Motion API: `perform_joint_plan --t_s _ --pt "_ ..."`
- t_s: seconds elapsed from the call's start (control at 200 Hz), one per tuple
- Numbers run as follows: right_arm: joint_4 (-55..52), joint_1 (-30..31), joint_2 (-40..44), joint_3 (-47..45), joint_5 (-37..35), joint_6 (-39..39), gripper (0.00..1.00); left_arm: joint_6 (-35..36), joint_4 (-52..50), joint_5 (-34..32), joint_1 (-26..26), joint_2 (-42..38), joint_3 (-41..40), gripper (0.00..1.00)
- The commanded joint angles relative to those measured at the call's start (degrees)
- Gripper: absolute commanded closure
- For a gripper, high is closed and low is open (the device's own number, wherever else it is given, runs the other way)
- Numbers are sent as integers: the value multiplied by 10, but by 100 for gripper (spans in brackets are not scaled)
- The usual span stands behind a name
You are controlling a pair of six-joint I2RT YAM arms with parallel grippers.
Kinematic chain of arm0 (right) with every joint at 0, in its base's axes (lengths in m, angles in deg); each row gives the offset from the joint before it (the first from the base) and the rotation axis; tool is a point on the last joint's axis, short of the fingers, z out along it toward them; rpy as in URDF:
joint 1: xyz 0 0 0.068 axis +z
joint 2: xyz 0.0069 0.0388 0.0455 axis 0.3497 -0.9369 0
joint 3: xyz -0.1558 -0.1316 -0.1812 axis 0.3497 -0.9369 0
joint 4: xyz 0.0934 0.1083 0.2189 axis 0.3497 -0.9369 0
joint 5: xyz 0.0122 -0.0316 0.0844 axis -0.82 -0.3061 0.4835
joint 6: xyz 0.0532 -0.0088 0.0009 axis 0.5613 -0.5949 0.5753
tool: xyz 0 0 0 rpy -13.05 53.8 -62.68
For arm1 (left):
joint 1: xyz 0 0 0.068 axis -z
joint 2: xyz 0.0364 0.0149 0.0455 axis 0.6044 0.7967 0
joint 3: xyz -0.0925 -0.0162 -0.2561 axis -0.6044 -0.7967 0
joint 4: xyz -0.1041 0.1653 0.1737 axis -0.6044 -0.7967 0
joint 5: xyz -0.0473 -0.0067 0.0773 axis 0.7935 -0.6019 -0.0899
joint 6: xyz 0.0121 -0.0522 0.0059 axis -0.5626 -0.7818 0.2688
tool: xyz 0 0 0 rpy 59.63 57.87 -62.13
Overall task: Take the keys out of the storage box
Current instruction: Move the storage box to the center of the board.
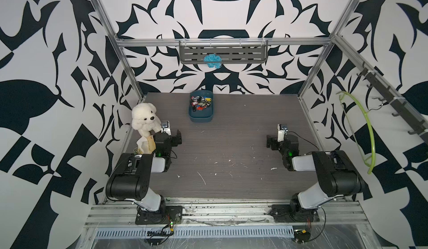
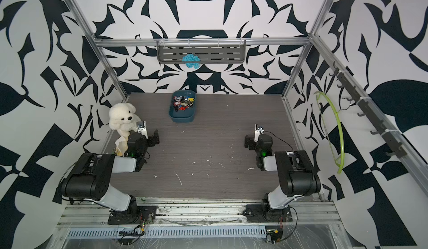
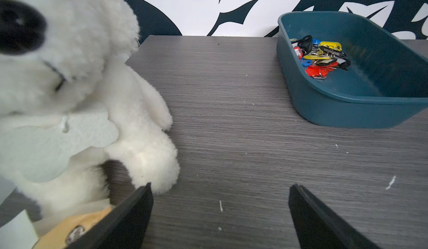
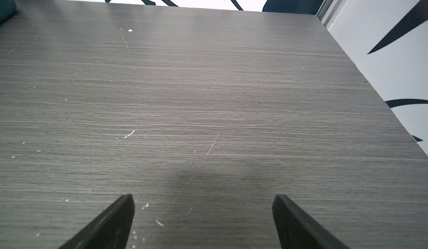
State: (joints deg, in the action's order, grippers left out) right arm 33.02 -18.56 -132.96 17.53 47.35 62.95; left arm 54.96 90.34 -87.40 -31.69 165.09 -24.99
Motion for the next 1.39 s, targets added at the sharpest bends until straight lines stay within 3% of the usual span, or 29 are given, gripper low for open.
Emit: perform_joint_plan --t_s 0.0,0.765,0.85,0.915,0.97,1.065,1.25,1.39 --pt "20 2 10 1 -9 -3 1 5 7 0 -1 -3 -11 1" --pt "18 2 10 2 -7 -4 1 4 7 -1 -1 -6 -14 1" --pt "18 3 11 2 -7 -5 1 4 11 -72 16 -26 -14 1" --pt "18 3 10 2 -6 -4 1 1 -149 -136 35 -92 40 1" --pt "19 2 10 2 -5 -4 1 -5 -324 -133 37 -141 113 1" --pt "17 0 10 3 0 -3 1 -45 -512 -134 36 -186 215 1" --pt "14 -10 10 5 11 4 1 -102 -661 14 38 -211 319 1" --pt "20 -11 11 1 5 9 1 -141 -827 37 45 -94 487 1"
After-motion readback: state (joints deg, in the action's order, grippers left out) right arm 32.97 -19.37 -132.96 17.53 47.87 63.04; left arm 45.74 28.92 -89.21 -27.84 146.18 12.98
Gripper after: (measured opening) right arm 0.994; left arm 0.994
